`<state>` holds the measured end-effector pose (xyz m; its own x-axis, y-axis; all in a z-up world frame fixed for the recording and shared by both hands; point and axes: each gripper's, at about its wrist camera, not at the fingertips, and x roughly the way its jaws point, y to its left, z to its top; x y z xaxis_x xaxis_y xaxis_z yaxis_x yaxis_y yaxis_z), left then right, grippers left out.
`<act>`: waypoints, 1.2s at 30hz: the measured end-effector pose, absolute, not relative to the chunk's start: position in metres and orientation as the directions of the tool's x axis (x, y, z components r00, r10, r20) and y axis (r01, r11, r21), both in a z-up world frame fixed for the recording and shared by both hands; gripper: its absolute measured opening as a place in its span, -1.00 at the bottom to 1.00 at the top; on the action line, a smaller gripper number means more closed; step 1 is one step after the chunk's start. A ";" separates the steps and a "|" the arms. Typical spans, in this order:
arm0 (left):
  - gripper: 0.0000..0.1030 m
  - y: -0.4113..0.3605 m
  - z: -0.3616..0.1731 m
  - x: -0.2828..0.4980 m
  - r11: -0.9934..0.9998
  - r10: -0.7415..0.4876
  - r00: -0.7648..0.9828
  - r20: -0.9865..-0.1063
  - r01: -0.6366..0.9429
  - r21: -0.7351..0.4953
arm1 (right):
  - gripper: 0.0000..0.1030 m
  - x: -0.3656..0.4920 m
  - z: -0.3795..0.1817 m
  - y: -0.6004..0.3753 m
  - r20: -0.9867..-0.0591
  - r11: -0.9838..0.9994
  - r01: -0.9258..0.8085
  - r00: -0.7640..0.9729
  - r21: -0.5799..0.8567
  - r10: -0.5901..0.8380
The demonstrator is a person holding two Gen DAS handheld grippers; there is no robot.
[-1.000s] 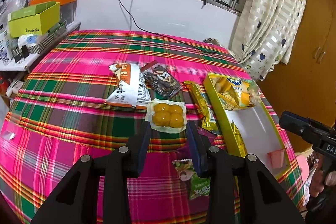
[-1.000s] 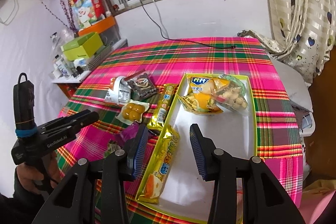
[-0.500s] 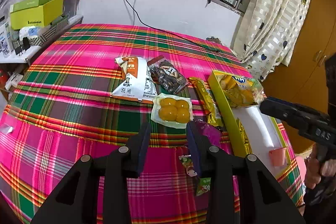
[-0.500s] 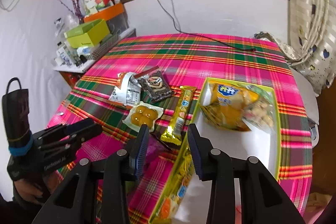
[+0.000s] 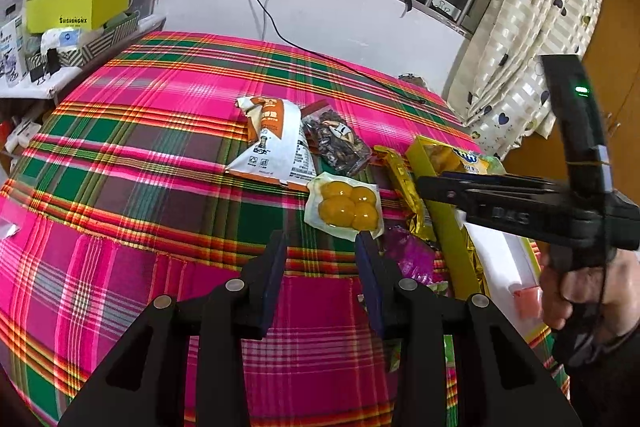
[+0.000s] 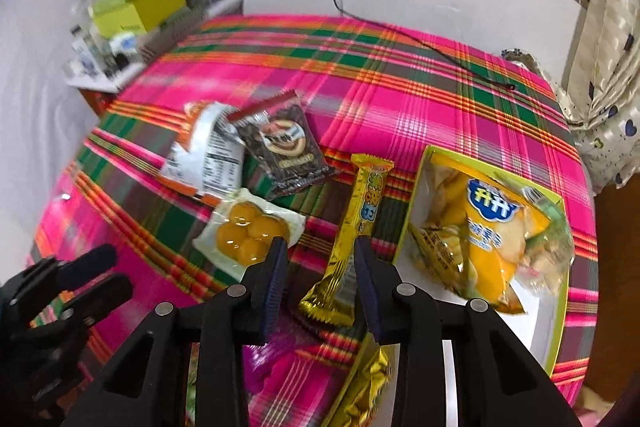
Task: Organize snacks
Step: 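Grasp the long yellow snack bar with the right tool, then grasp the green chip bag with the left tool while the right tool lifts the yellow bar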
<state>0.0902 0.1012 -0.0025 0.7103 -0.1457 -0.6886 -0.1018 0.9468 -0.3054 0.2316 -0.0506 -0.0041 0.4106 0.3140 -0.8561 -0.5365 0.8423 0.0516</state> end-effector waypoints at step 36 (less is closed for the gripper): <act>0.17 0.058 -0.011 0.075 0.919 -0.308 0.653 -0.692 0.018 -0.393 | -0.61 0.201 0.026 -0.080 -0.791 0.827 -0.540 0.432 0.156 0.432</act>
<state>0.0750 0.0584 -0.0110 0.6532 -0.3082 -0.6916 0.0177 0.9194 -0.3930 0.2006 -0.0803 0.0264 0.4324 0.4321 -0.7914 -0.5404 0.8268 0.1562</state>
